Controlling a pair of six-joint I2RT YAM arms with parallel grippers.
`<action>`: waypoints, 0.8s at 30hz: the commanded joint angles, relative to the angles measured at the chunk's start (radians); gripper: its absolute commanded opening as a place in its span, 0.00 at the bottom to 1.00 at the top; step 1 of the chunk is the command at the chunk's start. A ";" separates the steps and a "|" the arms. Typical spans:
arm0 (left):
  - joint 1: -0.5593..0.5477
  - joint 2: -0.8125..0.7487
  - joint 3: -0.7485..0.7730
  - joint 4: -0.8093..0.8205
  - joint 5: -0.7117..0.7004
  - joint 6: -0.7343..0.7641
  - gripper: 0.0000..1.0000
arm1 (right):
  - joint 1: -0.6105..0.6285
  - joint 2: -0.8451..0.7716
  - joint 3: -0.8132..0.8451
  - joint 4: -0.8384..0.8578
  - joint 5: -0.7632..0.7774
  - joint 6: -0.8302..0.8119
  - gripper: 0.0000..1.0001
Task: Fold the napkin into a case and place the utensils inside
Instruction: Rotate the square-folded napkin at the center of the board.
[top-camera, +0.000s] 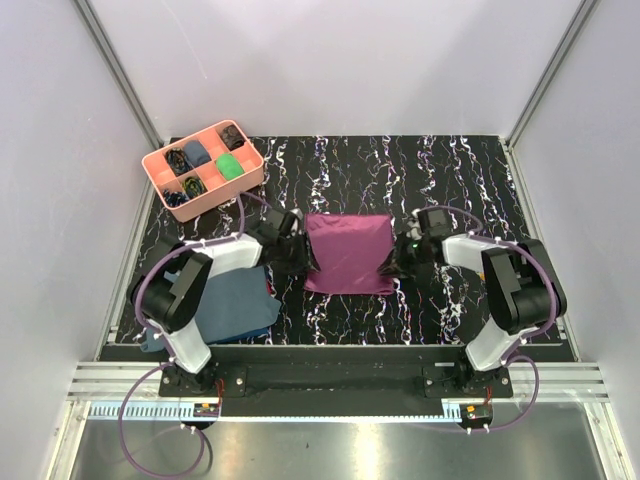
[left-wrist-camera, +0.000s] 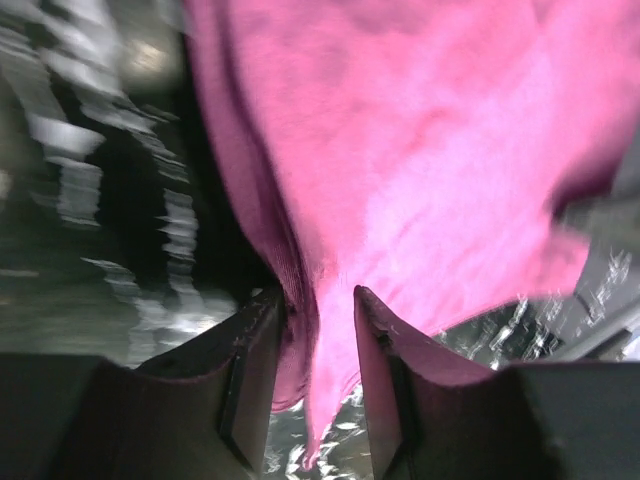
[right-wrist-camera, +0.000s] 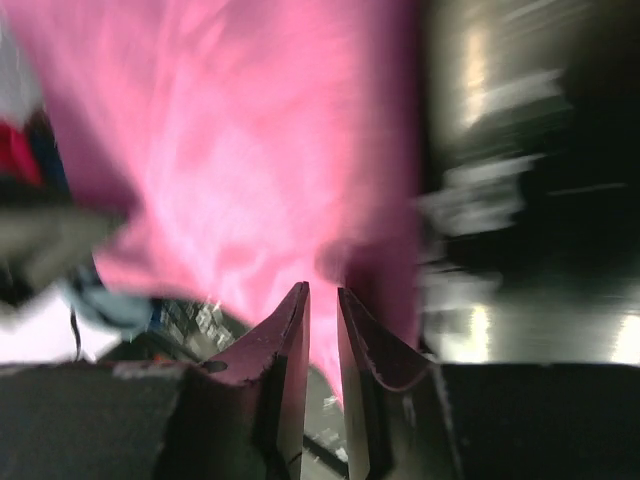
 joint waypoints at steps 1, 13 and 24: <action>-0.100 -0.059 -0.058 0.062 0.031 -0.066 0.40 | -0.115 0.006 0.048 -0.064 0.071 -0.134 0.26; 0.123 -0.145 0.063 -0.095 0.037 0.084 0.56 | 0.027 -0.112 0.215 -0.261 0.117 -0.218 0.52; 0.175 0.148 0.356 -0.171 0.139 0.199 0.41 | 0.377 0.047 0.387 -0.238 0.200 -0.103 0.51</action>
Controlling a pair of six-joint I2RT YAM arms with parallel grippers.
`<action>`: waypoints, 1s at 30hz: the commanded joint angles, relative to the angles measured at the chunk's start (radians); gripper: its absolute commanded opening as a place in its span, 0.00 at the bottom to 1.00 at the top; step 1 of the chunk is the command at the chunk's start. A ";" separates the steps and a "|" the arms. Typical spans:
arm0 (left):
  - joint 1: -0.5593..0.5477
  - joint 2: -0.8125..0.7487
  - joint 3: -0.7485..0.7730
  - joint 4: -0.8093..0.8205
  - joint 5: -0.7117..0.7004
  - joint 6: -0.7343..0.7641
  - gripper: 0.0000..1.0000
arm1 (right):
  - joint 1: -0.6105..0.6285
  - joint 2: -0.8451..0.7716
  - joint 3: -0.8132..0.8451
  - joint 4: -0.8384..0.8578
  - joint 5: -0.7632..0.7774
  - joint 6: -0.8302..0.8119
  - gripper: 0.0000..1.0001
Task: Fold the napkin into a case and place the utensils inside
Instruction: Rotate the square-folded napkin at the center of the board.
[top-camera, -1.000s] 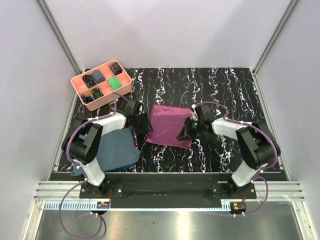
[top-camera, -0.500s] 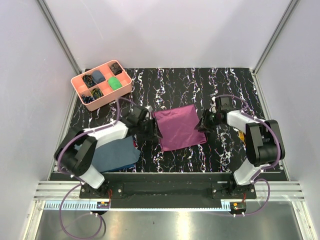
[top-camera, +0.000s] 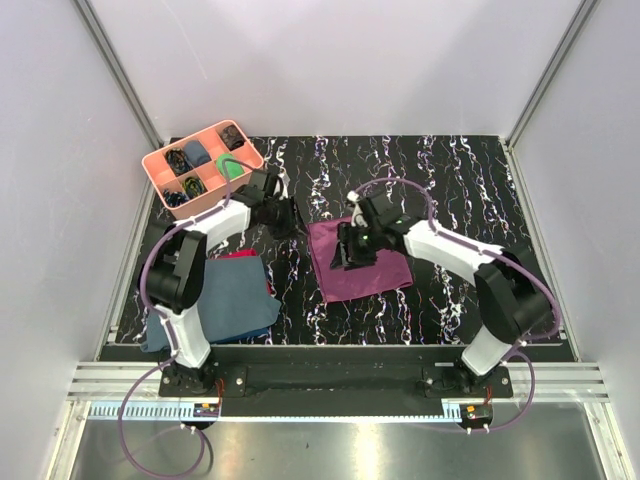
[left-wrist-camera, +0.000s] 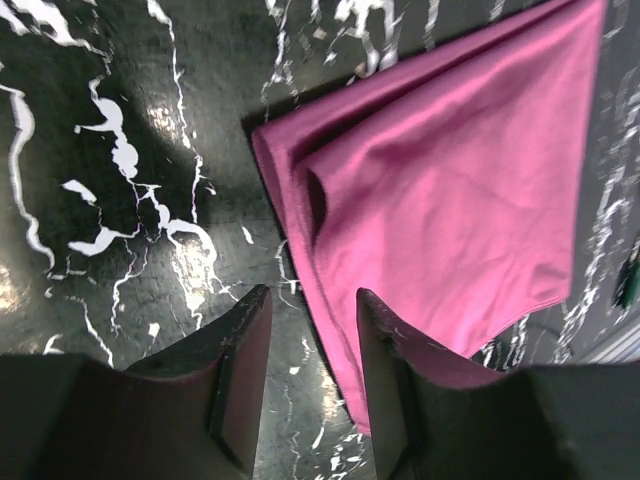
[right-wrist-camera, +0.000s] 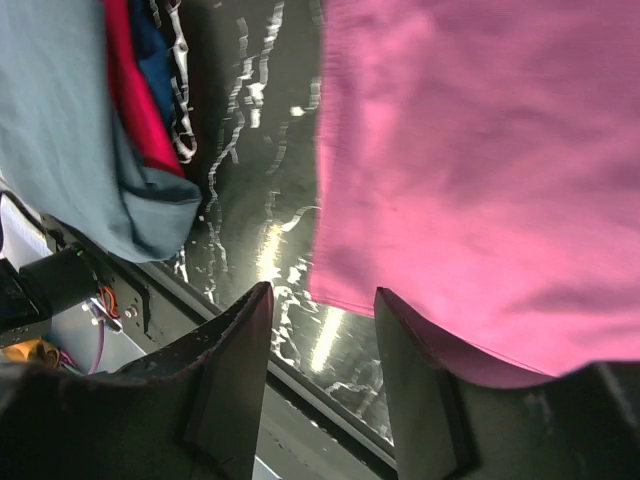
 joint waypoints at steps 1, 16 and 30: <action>0.007 0.057 0.079 -0.017 0.070 0.044 0.41 | 0.055 0.073 0.070 0.003 0.068 0.040 0.51; 0.006 0.181 0.209 0.000 0.046 0.039 0.40 | 0.128 0.191 0.118 0.006 0.085 0.038 0.45; 0.007 0.191 0.213 0.003 0.026 0.046 0.33 | 0.162 0.208 0.113 0.006 0.100 0.056 0.37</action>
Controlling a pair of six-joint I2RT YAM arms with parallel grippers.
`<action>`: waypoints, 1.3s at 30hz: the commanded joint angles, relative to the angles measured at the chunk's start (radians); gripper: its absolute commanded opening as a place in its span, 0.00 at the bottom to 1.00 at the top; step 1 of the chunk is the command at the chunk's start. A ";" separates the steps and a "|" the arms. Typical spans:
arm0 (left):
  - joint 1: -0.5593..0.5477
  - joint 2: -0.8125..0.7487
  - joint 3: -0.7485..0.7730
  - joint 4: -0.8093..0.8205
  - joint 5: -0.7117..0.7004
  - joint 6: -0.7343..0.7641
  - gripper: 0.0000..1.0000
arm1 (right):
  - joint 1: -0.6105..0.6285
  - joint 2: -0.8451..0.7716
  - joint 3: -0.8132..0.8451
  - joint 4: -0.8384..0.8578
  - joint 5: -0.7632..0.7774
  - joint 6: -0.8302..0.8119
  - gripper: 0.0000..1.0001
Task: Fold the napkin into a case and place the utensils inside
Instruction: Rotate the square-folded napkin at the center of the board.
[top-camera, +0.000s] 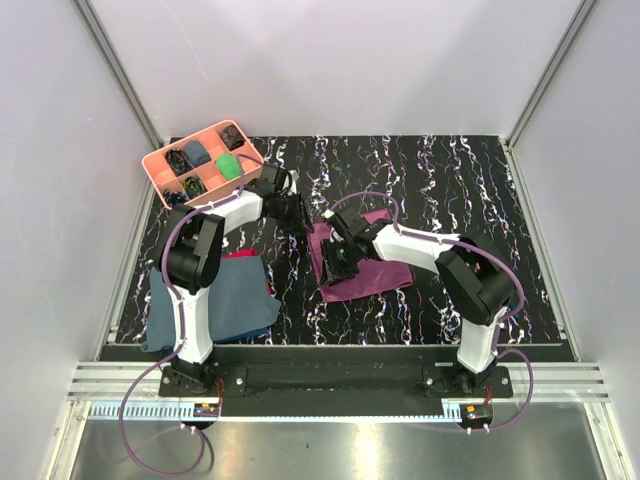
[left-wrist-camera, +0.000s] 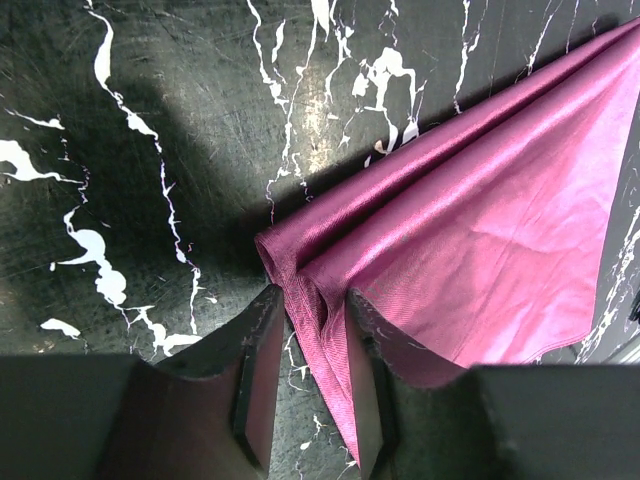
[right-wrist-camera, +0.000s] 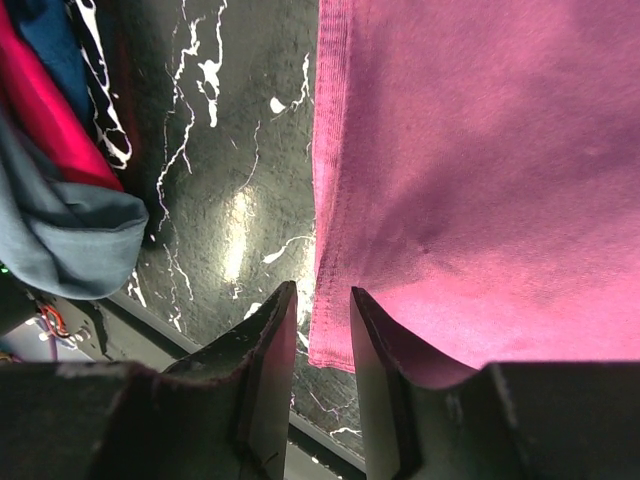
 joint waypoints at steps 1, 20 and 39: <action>0.004 -0.025 0.034 0.023 -0.005 0.014 0.33 | 0.027 -0.001 0.025 0.001 0.041 0.012 0.37; 0.006 -0.043 0.023 0.017 0.000 0.009 0.35 | 0.051 0.036 0.080 -0.108 0.167 -0.039 0.32; 0.004 -0.048 0.051 -0.001 0.018 -0.012 0.41 | 0.067 0.061 0.085 -0.103 0.127 -0.040 0.36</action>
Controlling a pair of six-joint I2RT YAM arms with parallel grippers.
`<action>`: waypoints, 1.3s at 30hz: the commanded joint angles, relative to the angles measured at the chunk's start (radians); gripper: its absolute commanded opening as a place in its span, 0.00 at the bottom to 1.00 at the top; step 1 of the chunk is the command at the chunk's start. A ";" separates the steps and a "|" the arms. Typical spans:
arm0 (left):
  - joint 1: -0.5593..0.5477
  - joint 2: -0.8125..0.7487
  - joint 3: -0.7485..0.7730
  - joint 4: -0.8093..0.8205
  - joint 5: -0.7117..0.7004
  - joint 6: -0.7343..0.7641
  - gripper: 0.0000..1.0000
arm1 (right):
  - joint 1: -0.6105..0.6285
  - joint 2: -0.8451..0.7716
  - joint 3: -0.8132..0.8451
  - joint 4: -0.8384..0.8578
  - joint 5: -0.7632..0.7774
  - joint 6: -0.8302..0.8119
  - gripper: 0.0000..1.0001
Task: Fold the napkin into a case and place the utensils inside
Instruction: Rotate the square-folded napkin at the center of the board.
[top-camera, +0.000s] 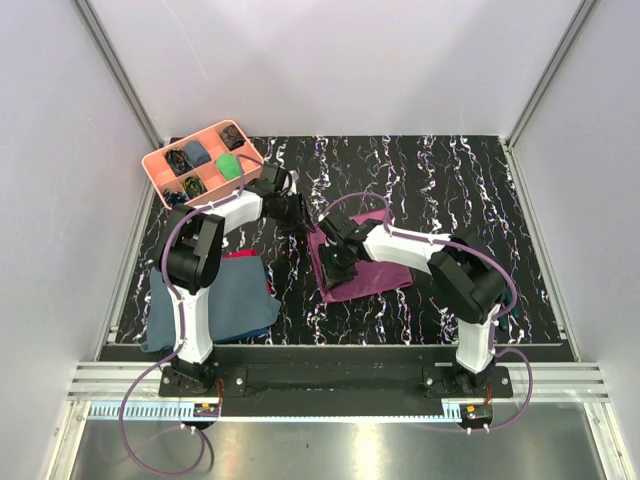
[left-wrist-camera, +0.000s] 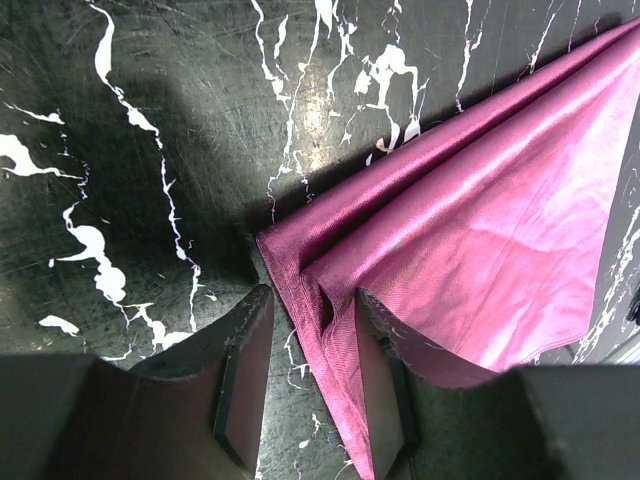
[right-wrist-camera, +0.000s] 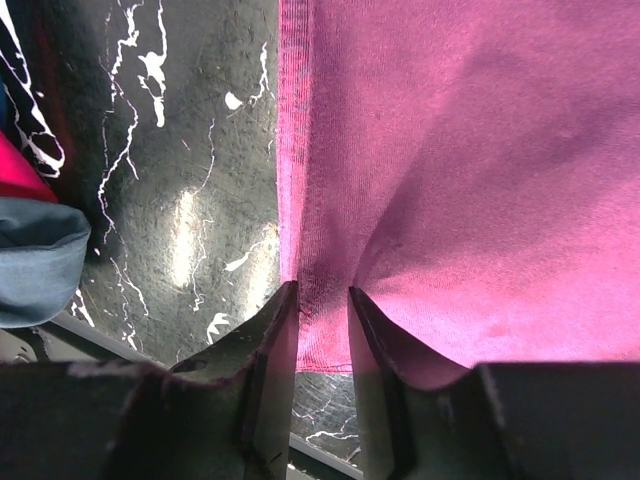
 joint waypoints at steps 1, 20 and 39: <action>0.005 -0.050 0.052 0.002 0.017 -0.010 0.41 | 0.016 0.022 0.021 0.000 0.004 -0.016 0.36; 0.002 -0.022 0.089 -0.012 0.023 -0.015 0.42 | 0.022 0.006 0.051 -0.024 0.040 -0.047 0.00; -0.018 -0.071 0.069 -0.007 -0.043 -0.003 0.42 | 0.019 -0.050 0.039 -0.024 0.023 -0.034 0.00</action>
